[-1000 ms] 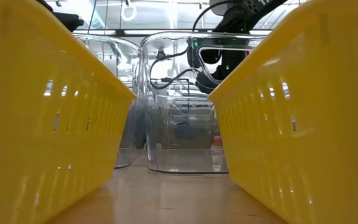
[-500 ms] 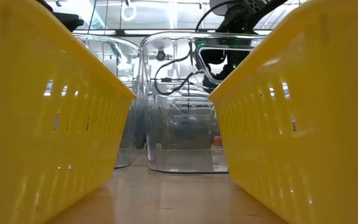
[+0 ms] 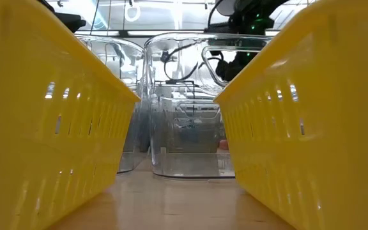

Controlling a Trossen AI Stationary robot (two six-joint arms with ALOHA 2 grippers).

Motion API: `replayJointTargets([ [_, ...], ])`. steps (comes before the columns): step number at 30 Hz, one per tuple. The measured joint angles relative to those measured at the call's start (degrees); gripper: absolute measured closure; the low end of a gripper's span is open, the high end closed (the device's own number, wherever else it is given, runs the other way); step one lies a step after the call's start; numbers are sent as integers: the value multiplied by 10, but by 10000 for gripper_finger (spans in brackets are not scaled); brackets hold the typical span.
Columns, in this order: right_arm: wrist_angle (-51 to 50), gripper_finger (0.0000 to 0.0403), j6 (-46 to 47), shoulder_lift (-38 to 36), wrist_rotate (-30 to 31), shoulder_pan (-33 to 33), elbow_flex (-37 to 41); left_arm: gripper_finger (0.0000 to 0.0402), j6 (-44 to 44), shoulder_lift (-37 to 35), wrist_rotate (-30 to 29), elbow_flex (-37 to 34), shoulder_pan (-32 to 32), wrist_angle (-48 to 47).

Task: Stack baskets by color
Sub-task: Stack the right black bin on top of the middle black bin

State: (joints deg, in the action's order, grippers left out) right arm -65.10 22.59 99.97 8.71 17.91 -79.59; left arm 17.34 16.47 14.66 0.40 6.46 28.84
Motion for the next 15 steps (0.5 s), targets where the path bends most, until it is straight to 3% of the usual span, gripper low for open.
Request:
replayJointTargets([
  [15, -63, 399, 41, -87, 21, -32, 0, 373, 0, 0, 0, 0, 0, 0],
])
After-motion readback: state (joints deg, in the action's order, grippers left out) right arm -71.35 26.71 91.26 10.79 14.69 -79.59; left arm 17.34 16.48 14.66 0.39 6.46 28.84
